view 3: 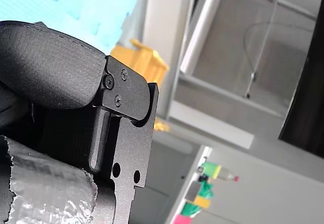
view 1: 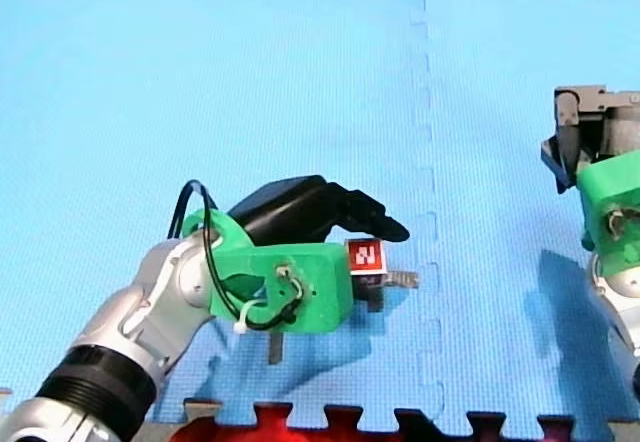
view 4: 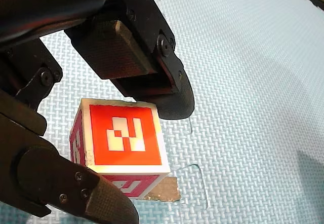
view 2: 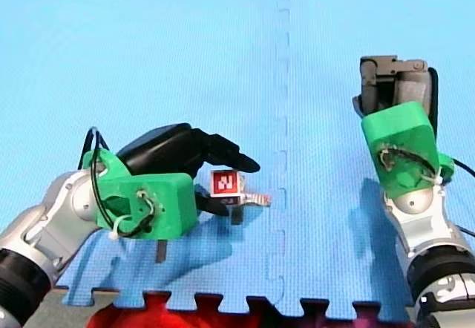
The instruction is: Stack cube left
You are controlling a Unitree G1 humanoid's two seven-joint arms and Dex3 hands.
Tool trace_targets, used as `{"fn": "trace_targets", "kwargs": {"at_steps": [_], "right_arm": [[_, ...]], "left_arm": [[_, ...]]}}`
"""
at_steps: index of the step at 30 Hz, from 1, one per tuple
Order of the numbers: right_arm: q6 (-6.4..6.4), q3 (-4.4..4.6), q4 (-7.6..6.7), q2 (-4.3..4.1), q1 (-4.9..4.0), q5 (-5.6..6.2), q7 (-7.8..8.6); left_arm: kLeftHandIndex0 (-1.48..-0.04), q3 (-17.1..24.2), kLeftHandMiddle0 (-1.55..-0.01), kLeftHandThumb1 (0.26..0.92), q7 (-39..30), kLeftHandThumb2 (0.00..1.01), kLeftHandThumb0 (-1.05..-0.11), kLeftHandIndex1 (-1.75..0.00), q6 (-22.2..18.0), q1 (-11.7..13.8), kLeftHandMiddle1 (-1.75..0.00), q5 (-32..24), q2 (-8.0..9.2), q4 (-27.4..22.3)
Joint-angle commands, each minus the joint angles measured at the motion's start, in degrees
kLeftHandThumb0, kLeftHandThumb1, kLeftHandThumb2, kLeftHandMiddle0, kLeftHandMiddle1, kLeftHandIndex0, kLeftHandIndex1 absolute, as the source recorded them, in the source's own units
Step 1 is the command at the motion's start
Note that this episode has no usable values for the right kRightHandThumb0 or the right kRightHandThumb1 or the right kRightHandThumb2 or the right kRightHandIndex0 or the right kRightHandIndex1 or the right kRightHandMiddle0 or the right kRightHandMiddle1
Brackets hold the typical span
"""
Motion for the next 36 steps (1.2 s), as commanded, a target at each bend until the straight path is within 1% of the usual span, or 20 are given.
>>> {"fn": "trace_targets", "kwargs": {"at_steps": [1,6,11,24,27,32,36], "right_arm": [[-0.23,0.07,-0.26,-0.18,0.13,0.03,-0.24],[-0.12,0.23,-0.31,-0.17,0.11,-0.04,-0.42],[-0.03,0.32,-0.22,-0.18,0.14,-0.08,-0.49],[-0.04,0.87,0.09,0.45,0.09,-0.67,-1.68],[0.11,0.95,0.25,0.74,-0.05,-0.67,-1.8],[0.35,0.63,0.37,1.41,-0.19,0.01,-1.39],[0.49,0.65,0.31,1.74,-0.25,0.11,-1.49]], "left_arm": [[-1.3,-0.03,-0.98,0.768,0.22,0.0,-0.471,-0.01,0.28,0.64,-1.75,-0.13,-0.13,-0.13],[-1.3,-0.12,-0.98,0.764,1.05,0.0,-0.472,-0.01,-0.09,0.69,-1.75,0.16,-0.52,0.76],[-1.3,-0.05,-0.99,0.762,3.59,0.0,-0.472,-0.01,-1.36,0.37,-1.75,0.36,-1.32,3.35],[-1.3,-0.04,-1.0,0.759,8.12,0.0,-0.475,-0.01,-4.51,-0.75,-1.75,0.79,-2.47,8.95],[-1.3,-0.07,-1.0,0.76,9.31,0.0,-0.477,-0.01,-5.09,-1.1,-1.75,1.32,-2.53,10.0],[-1.3,-0.27,-1.0,0.762,11.49,0.0,-0.48,0.0,-6.05,-1.6,-1.75,2.46,-2.5,11.28],[-1.29,-0.47,-1.0,0.763,12.71,0.0,-0.48,0.0,-6.66,-1.75,-1.75,2.99,-2.67,12.57]]}}
